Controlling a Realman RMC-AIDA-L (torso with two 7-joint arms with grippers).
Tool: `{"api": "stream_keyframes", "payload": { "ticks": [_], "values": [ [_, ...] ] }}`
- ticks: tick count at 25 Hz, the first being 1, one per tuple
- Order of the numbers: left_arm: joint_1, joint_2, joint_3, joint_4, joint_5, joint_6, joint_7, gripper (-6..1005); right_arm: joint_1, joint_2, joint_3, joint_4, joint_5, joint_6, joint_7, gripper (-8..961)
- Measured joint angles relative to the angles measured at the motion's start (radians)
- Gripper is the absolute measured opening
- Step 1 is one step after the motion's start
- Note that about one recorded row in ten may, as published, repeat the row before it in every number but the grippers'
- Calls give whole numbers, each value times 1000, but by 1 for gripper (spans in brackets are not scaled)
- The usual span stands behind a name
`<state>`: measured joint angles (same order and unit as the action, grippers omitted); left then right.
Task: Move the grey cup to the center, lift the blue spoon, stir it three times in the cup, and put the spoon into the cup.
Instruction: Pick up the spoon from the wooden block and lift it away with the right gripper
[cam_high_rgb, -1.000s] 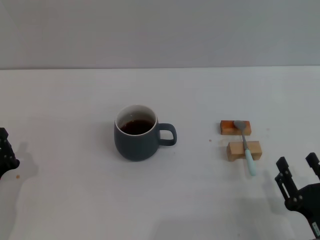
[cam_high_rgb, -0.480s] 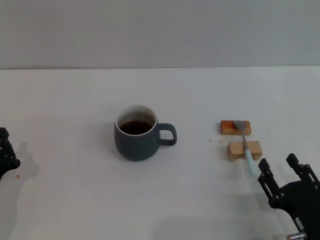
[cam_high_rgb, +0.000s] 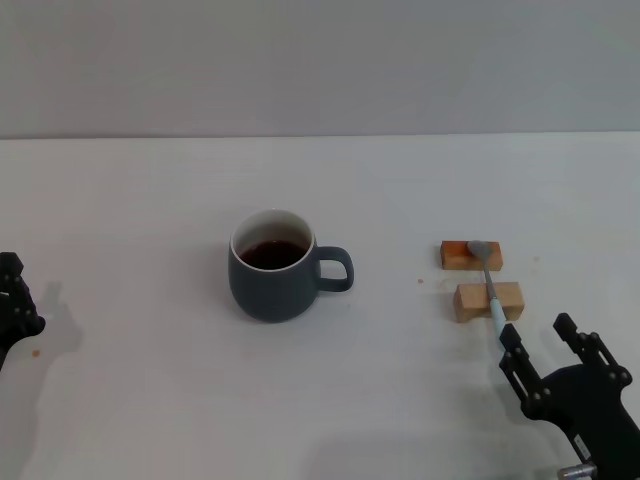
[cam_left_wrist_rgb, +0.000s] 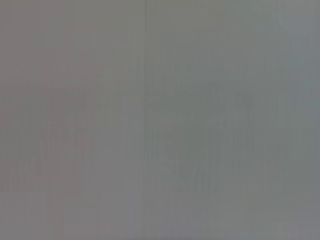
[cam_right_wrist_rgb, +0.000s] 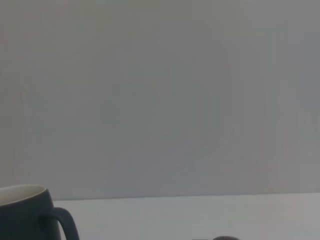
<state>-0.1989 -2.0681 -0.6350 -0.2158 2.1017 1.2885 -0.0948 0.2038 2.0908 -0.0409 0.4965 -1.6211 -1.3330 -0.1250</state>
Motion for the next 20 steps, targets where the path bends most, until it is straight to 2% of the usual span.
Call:
{"api": "stream_keyframes", "payload": {
  "ticks": [20],
  "values": [
    [-2,-1,0,7,1,-9,-5,-2,32,0,18,15,1,74,3,633]
  ]
}}
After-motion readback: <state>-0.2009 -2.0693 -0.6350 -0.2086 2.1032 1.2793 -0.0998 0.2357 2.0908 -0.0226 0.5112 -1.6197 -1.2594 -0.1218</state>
